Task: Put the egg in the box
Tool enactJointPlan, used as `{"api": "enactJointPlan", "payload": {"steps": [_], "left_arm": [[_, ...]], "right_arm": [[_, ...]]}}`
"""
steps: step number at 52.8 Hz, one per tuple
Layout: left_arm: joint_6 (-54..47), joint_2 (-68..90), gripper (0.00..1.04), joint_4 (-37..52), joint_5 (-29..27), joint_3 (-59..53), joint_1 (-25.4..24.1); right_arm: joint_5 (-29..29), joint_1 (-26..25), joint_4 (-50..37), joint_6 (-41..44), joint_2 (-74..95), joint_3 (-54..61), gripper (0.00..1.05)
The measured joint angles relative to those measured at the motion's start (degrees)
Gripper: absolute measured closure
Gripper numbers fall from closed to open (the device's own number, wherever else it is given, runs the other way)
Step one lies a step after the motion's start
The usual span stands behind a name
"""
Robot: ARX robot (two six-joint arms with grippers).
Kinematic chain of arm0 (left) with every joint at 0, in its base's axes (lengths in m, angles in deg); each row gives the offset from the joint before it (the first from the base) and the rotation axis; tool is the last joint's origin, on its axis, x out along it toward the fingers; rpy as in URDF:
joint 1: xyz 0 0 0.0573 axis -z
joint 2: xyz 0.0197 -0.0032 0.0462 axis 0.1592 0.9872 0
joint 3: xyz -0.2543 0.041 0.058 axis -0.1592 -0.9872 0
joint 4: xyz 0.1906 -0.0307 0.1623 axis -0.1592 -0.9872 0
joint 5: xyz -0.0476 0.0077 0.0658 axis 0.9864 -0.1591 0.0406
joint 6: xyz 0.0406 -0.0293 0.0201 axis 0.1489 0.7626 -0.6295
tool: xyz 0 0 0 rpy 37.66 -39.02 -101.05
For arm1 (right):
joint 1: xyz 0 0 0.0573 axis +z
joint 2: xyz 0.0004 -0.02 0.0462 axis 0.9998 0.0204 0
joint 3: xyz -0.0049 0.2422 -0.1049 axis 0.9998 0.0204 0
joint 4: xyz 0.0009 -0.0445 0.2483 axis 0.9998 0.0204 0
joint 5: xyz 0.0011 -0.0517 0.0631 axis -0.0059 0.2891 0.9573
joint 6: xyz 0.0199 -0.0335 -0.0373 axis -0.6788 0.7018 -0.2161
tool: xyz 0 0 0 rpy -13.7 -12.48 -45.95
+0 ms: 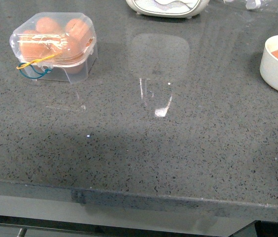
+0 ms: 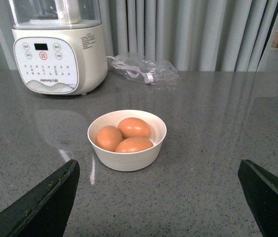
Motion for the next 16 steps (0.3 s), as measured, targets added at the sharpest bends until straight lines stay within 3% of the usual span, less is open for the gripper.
{"api": "enactJointPlan", "payload": {"steps": [16], "left_arm": [[0.0, 0.0, 0.07, 0.0, 0.0, 0.0, 0.0]], "right_arm": [[0.0, 0.0, 0.0, 0.0, 0.0, 0.0, 0.07]]}}
